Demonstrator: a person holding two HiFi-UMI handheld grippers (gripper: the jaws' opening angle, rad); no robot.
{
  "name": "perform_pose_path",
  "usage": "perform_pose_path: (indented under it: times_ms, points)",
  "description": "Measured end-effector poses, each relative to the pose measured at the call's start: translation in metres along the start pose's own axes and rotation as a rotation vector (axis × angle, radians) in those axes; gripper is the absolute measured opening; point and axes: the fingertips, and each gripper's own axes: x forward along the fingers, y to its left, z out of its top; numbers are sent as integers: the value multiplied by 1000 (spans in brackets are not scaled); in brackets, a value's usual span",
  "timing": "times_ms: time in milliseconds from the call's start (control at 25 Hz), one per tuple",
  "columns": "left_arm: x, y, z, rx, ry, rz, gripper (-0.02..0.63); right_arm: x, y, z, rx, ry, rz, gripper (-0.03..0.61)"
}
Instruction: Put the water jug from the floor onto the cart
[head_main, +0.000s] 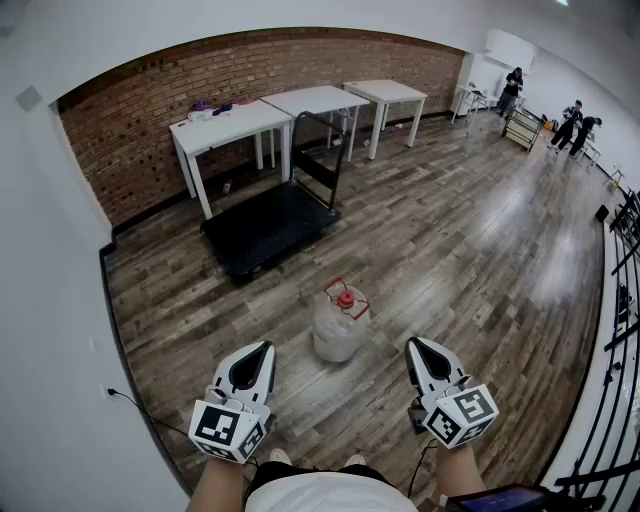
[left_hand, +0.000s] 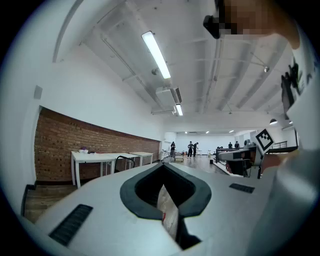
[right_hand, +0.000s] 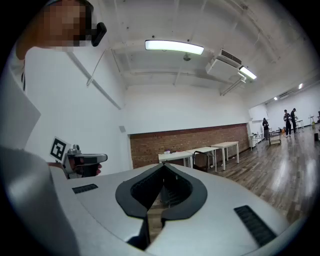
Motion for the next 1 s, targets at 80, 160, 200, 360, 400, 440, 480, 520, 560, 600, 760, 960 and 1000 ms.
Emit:
perform_pose_path:
  times_ms: [80, 160, 200, 360, 400, 440, 480, 520, 560, 600, 760, 960, 1000]
  points:
    - [0, 8, -1, -8, -4, 0, -2, 7, 5, -1, -6, 8, 2, 3]
    - [-1, 17, -2, -13, -6, -1, -2, 14, 12, -3, -9, 12, 7, 2]
    - [-2, 22, -2, -14, -7, -4, -2, 18, 15, -5, -11, 13, 7, 2]
    - [-11, 49, -4, -11, -10, -17, -2, 36, 34, -5, -20, 18, -10, 3]
    - [-13, 57, -4, -10, -10, -19, -2, 41, 39, -5, -20, 19, -14, 3]
    - [-15, 65, -4, -8, -9, -22, -2, 47, 44, -4, -19, 18, -17, 3]
    - [-17, 73, -5, -4, -7, -24, -2, 53, 49, -5, -16, 16, -19, 3]
    - [-18, 80, -5, 1, -4, -27, -2, 59, 54, -5, -11, 15, -21, 3]
    - [-19, 87, -6, 3, -1, -31, -2, 65, 58, -6, -5, 14, -22, 3]
    - [-20, 94, -7, 1, 3, -35, -2, 71, 62, -6, 0, 16, -24, 3]
    - [-20, 117, -15, -15, 26, -45, -2, 93, 75, -13, 4, 37, -22, 3]
    - [-1, 135, -18, -21, 25, -54, -2, 119, 69, -20, -1, 52, -18, 3]
    - [5, 137, -18, -24, 27, -56, -2, 125, 65, -20, 1, 54, -20, 3]
